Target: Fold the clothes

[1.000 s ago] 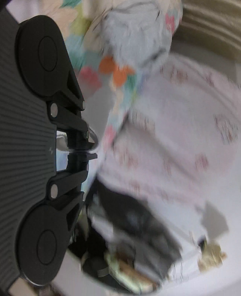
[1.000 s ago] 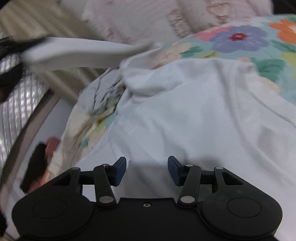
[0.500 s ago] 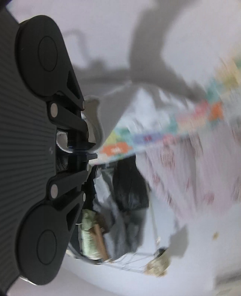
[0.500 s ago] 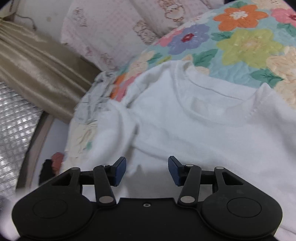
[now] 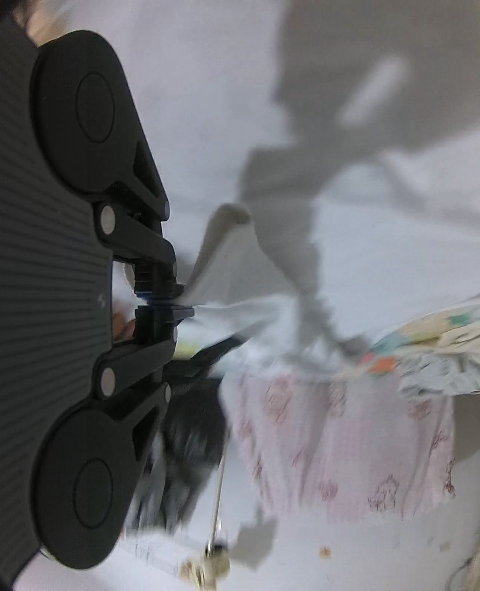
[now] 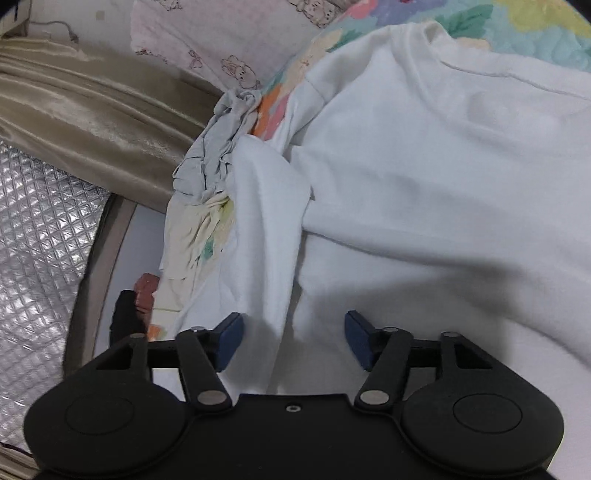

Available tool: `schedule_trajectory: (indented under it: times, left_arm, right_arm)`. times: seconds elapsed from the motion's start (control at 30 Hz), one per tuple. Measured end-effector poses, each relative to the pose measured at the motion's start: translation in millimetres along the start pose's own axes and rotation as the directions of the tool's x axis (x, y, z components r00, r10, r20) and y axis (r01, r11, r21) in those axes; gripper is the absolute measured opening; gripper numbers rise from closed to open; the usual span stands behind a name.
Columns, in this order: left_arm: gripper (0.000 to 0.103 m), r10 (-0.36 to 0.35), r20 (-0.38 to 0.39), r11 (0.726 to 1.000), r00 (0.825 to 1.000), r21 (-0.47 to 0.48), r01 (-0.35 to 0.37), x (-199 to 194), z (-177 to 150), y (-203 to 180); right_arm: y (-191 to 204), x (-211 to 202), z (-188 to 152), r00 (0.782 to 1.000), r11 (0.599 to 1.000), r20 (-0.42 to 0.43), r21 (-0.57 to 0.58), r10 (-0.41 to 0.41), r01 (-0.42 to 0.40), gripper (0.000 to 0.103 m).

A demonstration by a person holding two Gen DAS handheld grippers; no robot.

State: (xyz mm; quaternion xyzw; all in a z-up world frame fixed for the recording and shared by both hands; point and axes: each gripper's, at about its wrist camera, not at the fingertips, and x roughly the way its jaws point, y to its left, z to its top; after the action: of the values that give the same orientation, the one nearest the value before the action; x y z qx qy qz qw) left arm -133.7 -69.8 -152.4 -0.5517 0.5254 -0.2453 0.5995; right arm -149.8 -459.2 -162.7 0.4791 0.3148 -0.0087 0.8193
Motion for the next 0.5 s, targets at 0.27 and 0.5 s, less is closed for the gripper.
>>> schedule_trajectory:
  times: [0.27, 0.5]
  left_arm:
    - [0.002, -0.06, 0.002, 0.993, 0.998, 0.103, 0.06, -22.9, -28.2, -24.5]
    - [0.004, 0.225, 0.02, 0.893, 0.974, 0.395, -0.214, 7.9, -55.0, -41.2]
  right_arm:
    - [20.6, 9.5, -7.8, 0.982, 0.984, -0.085, -0.048, 0.167, -0.171, 0.071]
    - [82.2, 5.0, -22.9, 0.997, 0.908, -0.053, -0.418, -0.06, 0.033, 0.009]
